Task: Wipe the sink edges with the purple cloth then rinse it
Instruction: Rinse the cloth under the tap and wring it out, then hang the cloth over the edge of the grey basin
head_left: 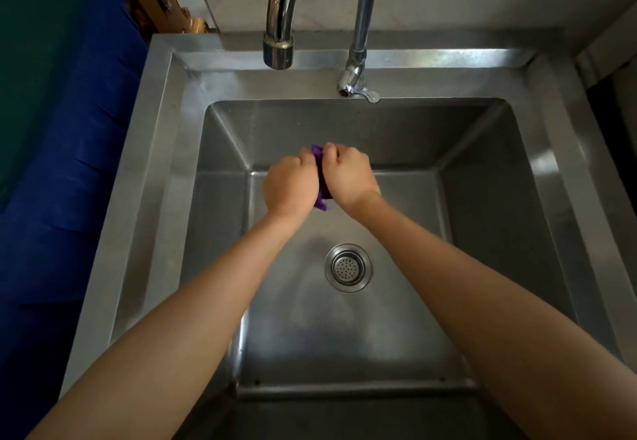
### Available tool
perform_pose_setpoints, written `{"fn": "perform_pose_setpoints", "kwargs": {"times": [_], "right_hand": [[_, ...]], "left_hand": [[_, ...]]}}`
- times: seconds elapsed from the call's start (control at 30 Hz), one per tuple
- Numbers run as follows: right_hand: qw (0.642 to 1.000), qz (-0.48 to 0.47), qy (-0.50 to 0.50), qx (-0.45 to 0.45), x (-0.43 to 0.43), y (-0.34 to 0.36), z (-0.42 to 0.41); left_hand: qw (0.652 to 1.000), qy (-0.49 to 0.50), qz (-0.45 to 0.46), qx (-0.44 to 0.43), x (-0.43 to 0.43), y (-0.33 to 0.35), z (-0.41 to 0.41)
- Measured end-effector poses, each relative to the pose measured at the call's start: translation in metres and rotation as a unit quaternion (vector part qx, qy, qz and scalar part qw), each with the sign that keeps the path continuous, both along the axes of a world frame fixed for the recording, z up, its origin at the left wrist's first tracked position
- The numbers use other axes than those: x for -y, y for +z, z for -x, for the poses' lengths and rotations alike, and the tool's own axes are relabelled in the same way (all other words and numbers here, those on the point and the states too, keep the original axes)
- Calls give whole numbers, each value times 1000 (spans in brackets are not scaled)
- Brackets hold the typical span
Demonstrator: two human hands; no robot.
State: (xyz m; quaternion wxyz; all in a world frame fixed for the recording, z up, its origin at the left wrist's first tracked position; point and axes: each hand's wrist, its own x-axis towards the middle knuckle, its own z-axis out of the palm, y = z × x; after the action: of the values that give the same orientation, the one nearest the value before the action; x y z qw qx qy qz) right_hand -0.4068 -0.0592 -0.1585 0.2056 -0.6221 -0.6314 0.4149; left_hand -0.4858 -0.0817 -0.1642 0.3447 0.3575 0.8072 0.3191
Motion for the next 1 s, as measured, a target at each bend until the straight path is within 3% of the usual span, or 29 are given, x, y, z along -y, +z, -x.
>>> {"fn": "perform_pose_setpoints", "kwargs": {"times": [0.33, 0.43, 0.53, 0.63, 0.73, 0.83, 0.93, 1.0], "right_hand": [[999, 1, -43, -18, 4, 13, -22], [994, 2, -81, -79, 14, 15, -28], [977, 108, -92, -163, 28, 18, -43], [939, 256, -113, -198, 39, 28, -67], [932, 299, -111, -171, 48, 50, -88], [945, 248, -139, -159, 51, 73, -110], [985, 89, -128, -68, 51, 90, -135], [992, 2, -128, -11, 54, 104, -152]], "left_hand": [[998, -66, -8, -15, 0, 14, -17], [992, -109, -3, -62, 2, 27, -21], [984, -157, 28, -80, 4, 30, -20], [986, -156, 59, 14, 10, 25, -22], [981, -163, 38, 102, 17, 36, -41], [967, -208, 11, 145, 22, 57, -65], [945, -247, 31, 212, 23, 85, -85], [926, -278, 64, 246, 21, 100, -96]]}}
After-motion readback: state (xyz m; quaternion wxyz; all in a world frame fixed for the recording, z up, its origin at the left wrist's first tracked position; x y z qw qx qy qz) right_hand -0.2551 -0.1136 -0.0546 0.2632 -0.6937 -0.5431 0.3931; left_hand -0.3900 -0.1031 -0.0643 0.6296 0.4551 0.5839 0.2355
